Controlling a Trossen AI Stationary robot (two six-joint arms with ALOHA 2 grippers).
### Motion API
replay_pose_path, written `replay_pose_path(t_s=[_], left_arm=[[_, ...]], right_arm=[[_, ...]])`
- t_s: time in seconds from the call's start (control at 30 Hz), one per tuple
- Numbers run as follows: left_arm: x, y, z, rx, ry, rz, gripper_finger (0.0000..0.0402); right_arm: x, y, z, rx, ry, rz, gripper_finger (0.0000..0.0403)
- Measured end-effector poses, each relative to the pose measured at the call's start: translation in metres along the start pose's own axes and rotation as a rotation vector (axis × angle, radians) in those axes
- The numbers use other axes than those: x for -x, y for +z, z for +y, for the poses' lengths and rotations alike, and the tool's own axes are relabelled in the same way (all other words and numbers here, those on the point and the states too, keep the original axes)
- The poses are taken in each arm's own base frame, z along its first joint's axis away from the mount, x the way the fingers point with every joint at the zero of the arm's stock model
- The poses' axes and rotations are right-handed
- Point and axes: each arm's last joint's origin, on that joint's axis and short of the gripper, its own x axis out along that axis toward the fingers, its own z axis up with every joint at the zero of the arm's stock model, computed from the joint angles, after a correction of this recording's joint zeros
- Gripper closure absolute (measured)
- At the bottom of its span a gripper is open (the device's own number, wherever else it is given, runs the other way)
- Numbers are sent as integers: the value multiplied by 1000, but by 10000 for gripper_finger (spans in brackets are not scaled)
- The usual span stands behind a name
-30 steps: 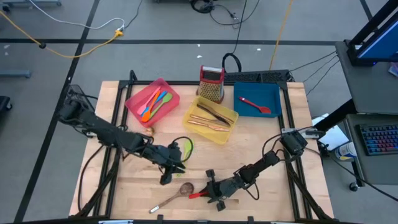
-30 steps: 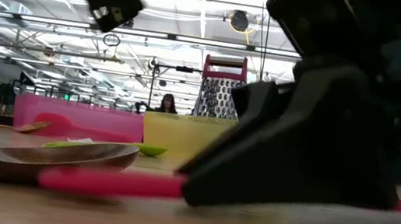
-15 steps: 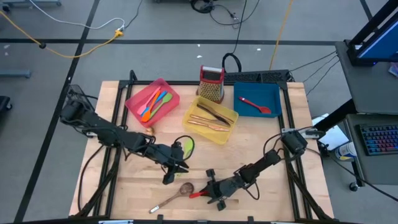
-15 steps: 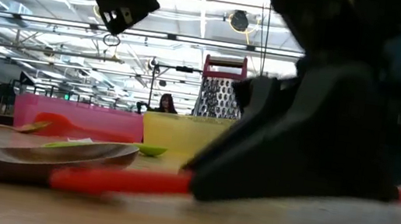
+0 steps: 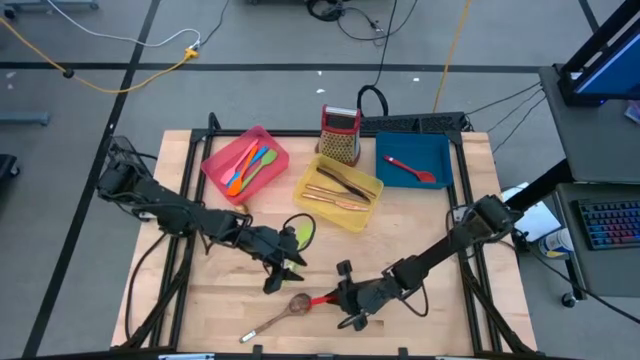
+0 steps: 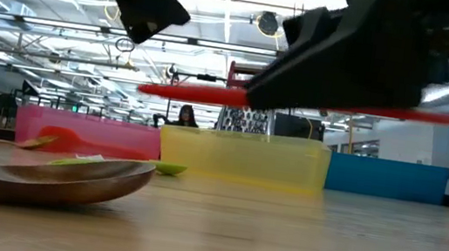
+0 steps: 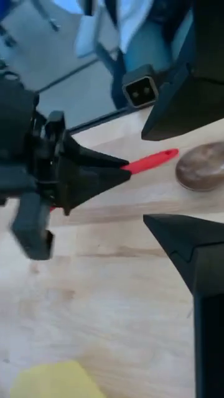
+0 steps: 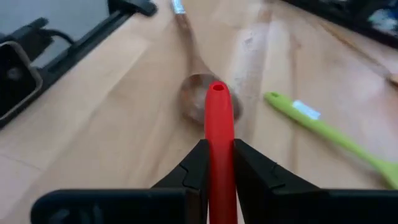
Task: Pick & Place Kitchen Items
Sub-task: Put the red spatula into the red bin
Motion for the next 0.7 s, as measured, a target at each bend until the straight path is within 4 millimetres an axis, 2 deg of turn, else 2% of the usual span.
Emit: replay_pose_path(t_s=[0.13,0.33,0.7], left_arm=[[-2,1,1,81,-2,-9,184],[-5,2,1,103,-8,-35,183],[-25,-8,11,114,22,3,183]], right_arm=[[6,6,-9,41,-54,10,358],[11,16,-25,109,-111,-8,358],[29,37,-52,204,-213,-47,358]])
